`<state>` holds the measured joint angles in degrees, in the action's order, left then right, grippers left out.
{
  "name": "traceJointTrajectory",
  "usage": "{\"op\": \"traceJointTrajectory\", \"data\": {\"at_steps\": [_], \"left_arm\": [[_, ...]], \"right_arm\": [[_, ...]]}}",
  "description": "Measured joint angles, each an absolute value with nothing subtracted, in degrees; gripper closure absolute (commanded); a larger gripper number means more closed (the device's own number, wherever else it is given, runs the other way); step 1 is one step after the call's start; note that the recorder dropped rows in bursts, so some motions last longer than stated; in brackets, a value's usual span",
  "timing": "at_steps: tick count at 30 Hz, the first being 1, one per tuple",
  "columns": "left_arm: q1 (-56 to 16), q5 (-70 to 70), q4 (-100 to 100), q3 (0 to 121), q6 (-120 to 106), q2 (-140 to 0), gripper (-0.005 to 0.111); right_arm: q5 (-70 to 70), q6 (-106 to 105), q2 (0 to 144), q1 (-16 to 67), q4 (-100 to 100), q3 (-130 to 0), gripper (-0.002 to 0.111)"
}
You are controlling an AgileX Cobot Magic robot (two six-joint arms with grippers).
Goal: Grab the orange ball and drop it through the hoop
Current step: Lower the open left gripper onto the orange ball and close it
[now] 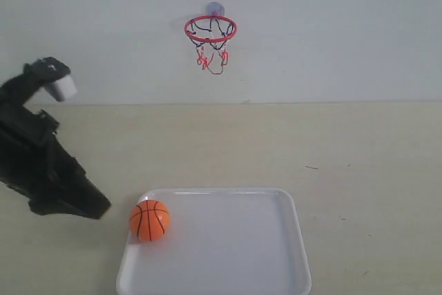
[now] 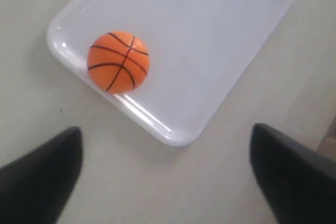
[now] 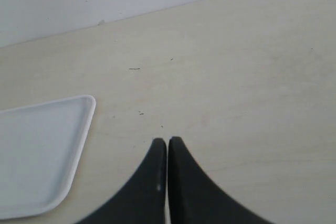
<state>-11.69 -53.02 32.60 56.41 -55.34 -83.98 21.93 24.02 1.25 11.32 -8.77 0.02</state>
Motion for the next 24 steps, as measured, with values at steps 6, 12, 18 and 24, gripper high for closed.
{"op": "traceJointTrajectory", "data": {"at_steps": [6,12,18,24], "left_arm": [[-15.37,-43.68,32.72,56.55,-58.12,-90.60,0.002],[-16.93,-37.62,32.12,56.95,-58.35,-96.98,0.002],[-19.32,-34.90,31.88,59.96,-58.58,-102.66,0.002],[-21.41,-34.80,31.06,61.70,-58.83,-106.87,0.002]], "right_arm": [[21.93,24.02,1.25,11.32,-8.77,0.02,0.108],[21.93,24.02,1.25,11.32,-8.77,0.02,0.108],[21.93,24.02,1.25,11.32,-8.77,0.02,0.108],[21.93,24.02,1.25,11.32,-8.77,0.02,0.108]]}}
